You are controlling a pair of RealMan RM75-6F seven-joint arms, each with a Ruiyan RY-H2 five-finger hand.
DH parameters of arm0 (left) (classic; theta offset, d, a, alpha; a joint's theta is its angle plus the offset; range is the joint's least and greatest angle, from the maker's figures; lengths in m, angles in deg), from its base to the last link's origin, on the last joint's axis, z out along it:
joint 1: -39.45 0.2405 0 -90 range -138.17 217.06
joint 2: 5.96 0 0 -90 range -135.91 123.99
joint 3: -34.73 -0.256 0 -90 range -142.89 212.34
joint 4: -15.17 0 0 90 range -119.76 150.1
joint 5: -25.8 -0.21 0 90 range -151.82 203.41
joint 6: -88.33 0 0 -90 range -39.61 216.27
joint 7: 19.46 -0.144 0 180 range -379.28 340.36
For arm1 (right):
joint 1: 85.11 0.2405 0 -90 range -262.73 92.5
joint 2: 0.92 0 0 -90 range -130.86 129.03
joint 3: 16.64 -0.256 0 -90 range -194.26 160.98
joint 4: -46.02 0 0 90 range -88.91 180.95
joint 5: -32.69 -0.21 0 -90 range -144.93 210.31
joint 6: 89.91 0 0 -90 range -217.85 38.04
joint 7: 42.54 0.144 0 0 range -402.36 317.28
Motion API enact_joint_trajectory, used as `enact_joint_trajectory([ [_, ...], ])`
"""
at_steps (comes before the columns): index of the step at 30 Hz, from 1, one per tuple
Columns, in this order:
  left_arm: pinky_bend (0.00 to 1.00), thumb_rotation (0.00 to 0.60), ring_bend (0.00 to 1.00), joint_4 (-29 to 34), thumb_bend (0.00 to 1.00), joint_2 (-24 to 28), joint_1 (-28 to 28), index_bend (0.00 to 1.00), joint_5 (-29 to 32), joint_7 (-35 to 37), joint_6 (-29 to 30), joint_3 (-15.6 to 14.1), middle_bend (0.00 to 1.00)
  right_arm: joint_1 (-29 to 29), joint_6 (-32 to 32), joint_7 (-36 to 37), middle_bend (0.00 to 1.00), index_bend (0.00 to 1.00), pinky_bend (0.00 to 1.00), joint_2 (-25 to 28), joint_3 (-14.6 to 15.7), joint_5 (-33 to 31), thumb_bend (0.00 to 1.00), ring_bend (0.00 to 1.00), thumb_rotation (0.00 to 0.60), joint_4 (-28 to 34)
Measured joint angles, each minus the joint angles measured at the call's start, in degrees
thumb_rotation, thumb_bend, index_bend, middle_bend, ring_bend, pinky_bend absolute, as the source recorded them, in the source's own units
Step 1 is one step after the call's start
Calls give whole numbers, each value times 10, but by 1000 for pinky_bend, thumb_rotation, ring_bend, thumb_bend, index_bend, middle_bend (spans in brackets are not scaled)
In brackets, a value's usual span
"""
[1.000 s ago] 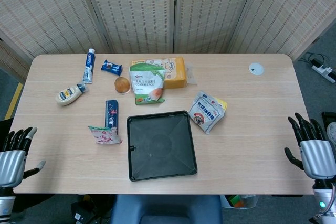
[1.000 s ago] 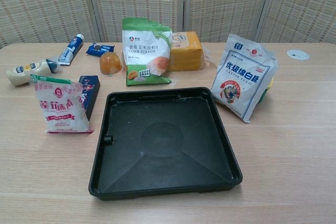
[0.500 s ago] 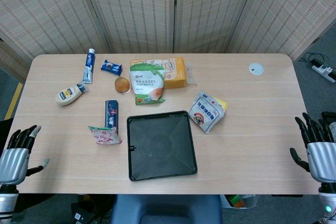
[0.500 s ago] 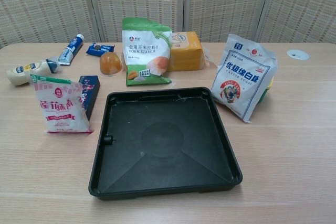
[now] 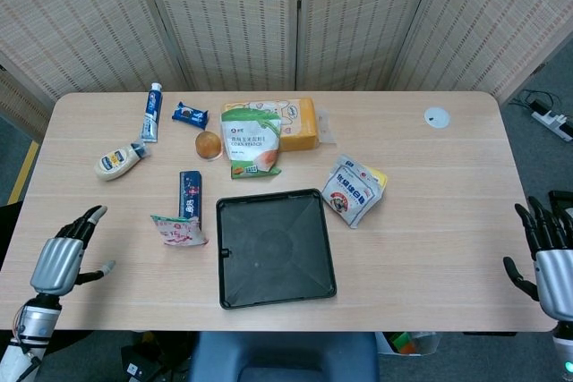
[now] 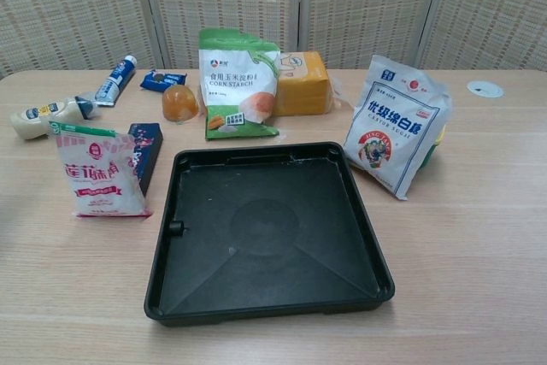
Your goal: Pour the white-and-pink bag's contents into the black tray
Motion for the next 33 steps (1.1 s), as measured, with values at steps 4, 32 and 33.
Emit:
enact_joint_trajectory([
  [4, 271, 600, 189, -9, 264, -12, -7, 0, 4, 17, -12, 0, 123, -1, 2, 3, 38, 0, 58, -2, 0, 0, 344, 112, 600, -4],
  [32, 228, 600, 124, -217, 199, -176, -90, 0, 13, 242, -117, -4, 62, -11, 0, 2, 38, 0, 58, 3, -1, -4, 344, 112, 600, 0],
  [33, 227, 600, 125, -221, 199, -180, -93, 0, 13, 250, -119, -4, 62, -11, 0, 2, 38, 0, 58, 3, -1, -5, 344, 113, 600, 0],
])
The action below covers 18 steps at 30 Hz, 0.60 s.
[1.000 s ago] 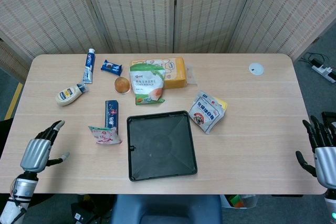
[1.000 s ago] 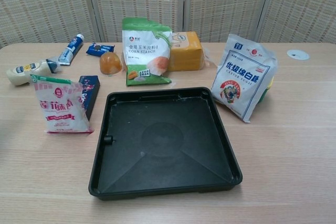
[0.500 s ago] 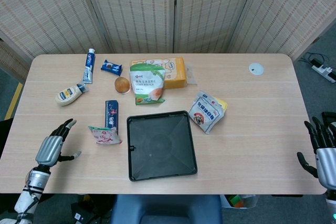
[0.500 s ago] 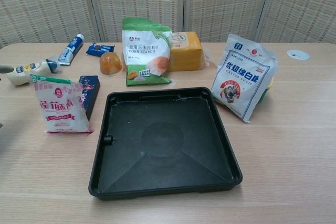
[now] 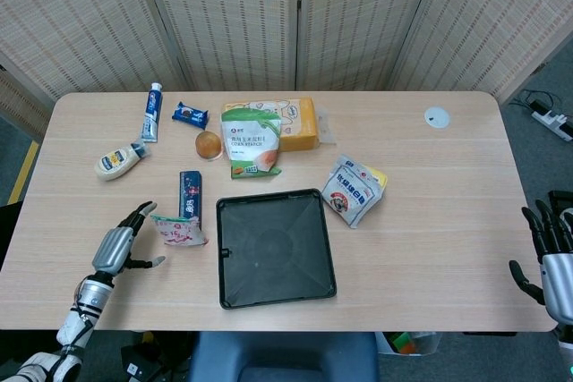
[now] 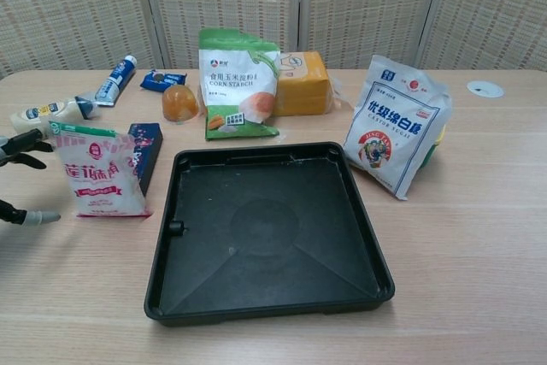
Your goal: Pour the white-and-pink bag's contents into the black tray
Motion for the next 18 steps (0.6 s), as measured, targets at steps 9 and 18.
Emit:
enact_joint_trajectory([
  [9, 228, 600, 146, -56, 195, -46, -20, 0, -10, 36, 0, -5, 62, 2, 7, -5, 38, 0, 58, 2, -1, -2, 344, 113, 600, 6],
  [18, 242, 600, 166, -112, 195, -87, -28, 0, -15, 70, 12, -8, 62, 2, 12, -11, 38, 0, 58, 6, -2, -7, 344, 113, 600, 13],
])
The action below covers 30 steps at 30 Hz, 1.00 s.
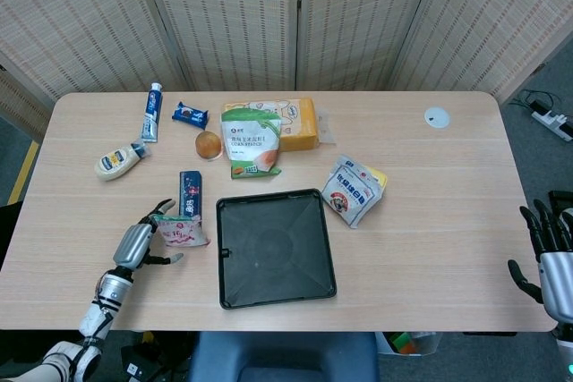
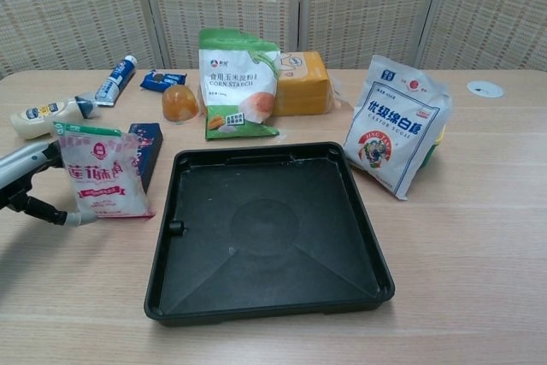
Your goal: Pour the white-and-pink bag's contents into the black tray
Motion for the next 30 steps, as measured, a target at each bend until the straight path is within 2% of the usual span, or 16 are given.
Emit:
enact_joint_trajectory([
  [7, 251, 600, 188, -54, 195, -33, -4, 0, -1, 30, 6, -2, 83, -1, 0, -6, 38, 0, 58, 3, -1, -1, 344, 112, 600, 6],
  [13, 276, 600, 233, -96, 195, -61, -7, 15, -1, 57, 16, -2, 144, -1, -1, -11, 38, 0, 58, 5, -2, -2, 344, 112, 600, 12],
  [22, 342, 600, 350, -160, 198, -104, -15, 188, 0, 100, 29, 1, 302, -4, -4, -18, 38, 0, 58, 11, -4, -5, 344, 112, 600, 21],
  [26, 389, 600, 454, -182, 203, -118, -17, 355, 2, 118, 38, 3, 430, -6, -7, -20, 38, 0, 58, 18, -5, -7, 344, 111, 600, 26],
  [30, 413, 600, 509, -211, 211, -134, -18, 432, 3, 148, 47, 5, 502, -8, -12, -25, 38, 0, 58, 22, -7, -7, 345, 111, 600, 33],
])
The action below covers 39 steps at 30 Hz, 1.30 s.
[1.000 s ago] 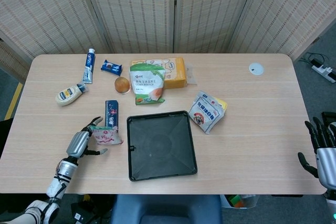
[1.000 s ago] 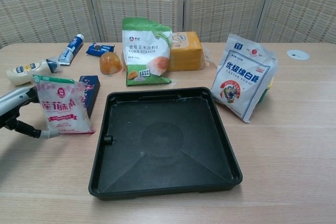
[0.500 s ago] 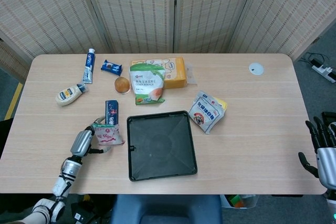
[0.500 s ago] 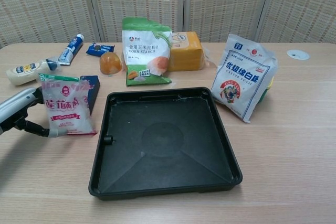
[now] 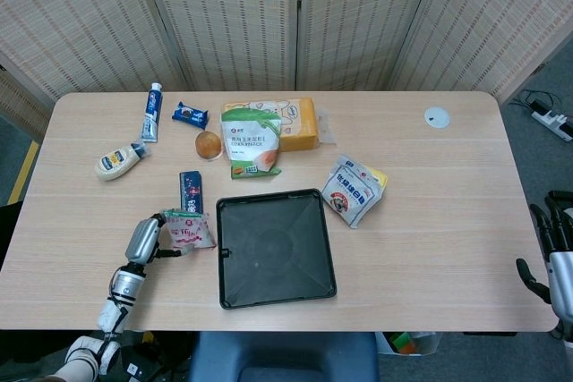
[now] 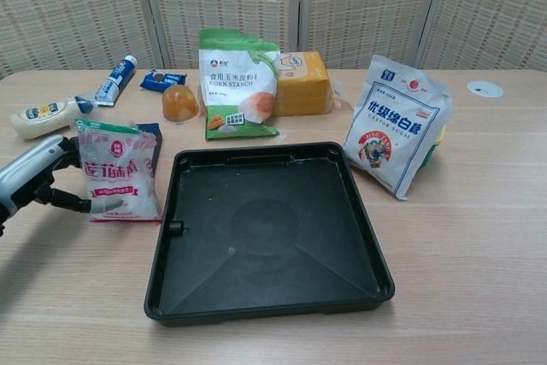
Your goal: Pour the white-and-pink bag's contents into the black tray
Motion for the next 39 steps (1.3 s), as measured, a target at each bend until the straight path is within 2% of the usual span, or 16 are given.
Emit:
enact_joint_trajectory([
  [3, 418, 600, 516, -21, 213, -10, -1, 441, -2, 16, 4, -2, 513, -1, -2, -3, 39, 0, 58, 1, 0, 1, 344, 112, 600, 3],
  [11, 411, 600, 481, -51, 214, -25, -2, 382, -10, 29, 7, -15, 513, -5, -8, -10, 38, 0, 58, 3, 0, 3, 344, 112, 600, 10],
  [13, 424, 600, 488, -56, 224, -27, -1, 405, -11, 31, 7, -17, 513, -6, -9, -12, 38, 0, 59, 3, -1, 2, 344, 112, 600, 12],
  [19, 496, 600, 568, -68, 378, -34, -1, 540, -12, 42, 13, -20, 579, -6, -11, -15, 38, 0, 58, 3, -2, 4, 344, 112, 600, 14],
  [27, 566, 600, 659, -82, 441, -37, 2, 635, -18, 57, 32, -27, 677, -7, -17, -18, 39, 0, 58, 3, -4, 7, 344, 114, 600, 18],
  [35, 669, 600, 737, -86, 489, -23, 7, 672, -26, 68, 69, -35, 757, -6, -20, -22, 39, 0, 58, 0, -6, 14, 344, 114, 600, 19],
  [39, 689, 600, 744, -87, 501, -4, 2, 669, -36, 61, 103, -41, 765, -4, -22, -21, 38, 0, 58, -3, -7, 21, 343, 114, 600, 18],
])
